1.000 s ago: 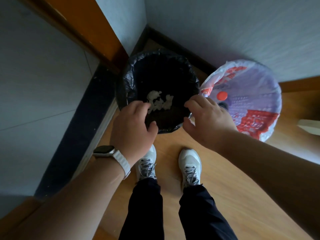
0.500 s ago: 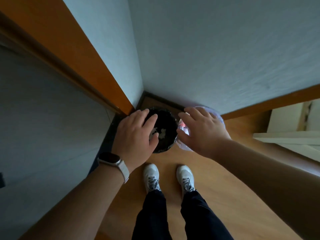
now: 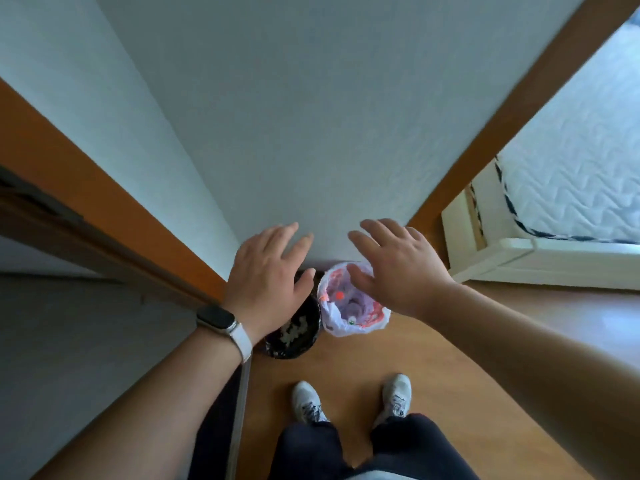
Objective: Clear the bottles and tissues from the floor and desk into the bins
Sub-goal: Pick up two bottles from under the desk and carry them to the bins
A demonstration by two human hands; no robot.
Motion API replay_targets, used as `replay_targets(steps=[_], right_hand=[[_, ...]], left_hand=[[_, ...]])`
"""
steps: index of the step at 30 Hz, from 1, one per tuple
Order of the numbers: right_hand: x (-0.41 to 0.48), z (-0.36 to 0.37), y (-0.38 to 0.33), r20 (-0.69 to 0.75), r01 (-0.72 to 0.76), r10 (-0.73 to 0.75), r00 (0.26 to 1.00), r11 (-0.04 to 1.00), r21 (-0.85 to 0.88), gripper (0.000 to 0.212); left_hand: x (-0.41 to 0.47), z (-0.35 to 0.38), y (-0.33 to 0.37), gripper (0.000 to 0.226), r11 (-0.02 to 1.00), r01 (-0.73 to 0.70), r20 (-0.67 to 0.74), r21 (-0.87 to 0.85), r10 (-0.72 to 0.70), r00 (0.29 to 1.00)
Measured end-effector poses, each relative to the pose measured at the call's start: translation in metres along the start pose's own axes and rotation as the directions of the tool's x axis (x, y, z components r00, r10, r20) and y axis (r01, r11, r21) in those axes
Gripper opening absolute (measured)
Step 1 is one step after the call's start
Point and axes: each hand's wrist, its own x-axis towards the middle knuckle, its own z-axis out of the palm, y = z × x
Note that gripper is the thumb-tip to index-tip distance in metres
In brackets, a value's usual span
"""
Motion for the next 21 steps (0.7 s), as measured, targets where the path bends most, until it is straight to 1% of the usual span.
replay_targets(steps=[5, 11, 13, 16, 21], right_hand=[[-0.051, -0.045, 0.040, -0.071, -0.130, 0.129, 0.989, 0.991, -0.008, 0.056], [-0.117, -0.083, 0.093, -0.168, -0.235, 0.231, 0.958, 0.972, 0.000, 0.051], [-0.141, -0.094, 0.113, -0.202, -0.265, 0.262, 0.944, 0.964, 0.010, 0.051], [-0.182, -0.108, 0.146, -0.200, -0.312, 0.306, 0.931, 0.950, 0.002, 0.053], [-0.265, -0.131, 0.208, -0.257, -0.379, 0.372, 0.892, 0.925, 0.023, 0.053]], left_hand=[[0.030, -0.032, 0.052, 0.048, 0.989, -0.147, -0.041, 0.032, 0.148, 0.988], [0.057, -0.058, 0.137, 0.048, 0.957, -0.277, -0.082, 0.087, 0.284, 0.955], [0.063, -0.063, 0.170, 0.047, 0.949, -0.302, -0.092, 0.093, 0.310, 0.946], [0.071, -0.067, 0.224, 0.046, 0.933, -0.345, -0.095, 0.100, 0.354, 0.931], [0.086, -0.069, 0.321, 0.047, 0.892, -0.443, -0.116, 0.084, 0.451, 0.885]])
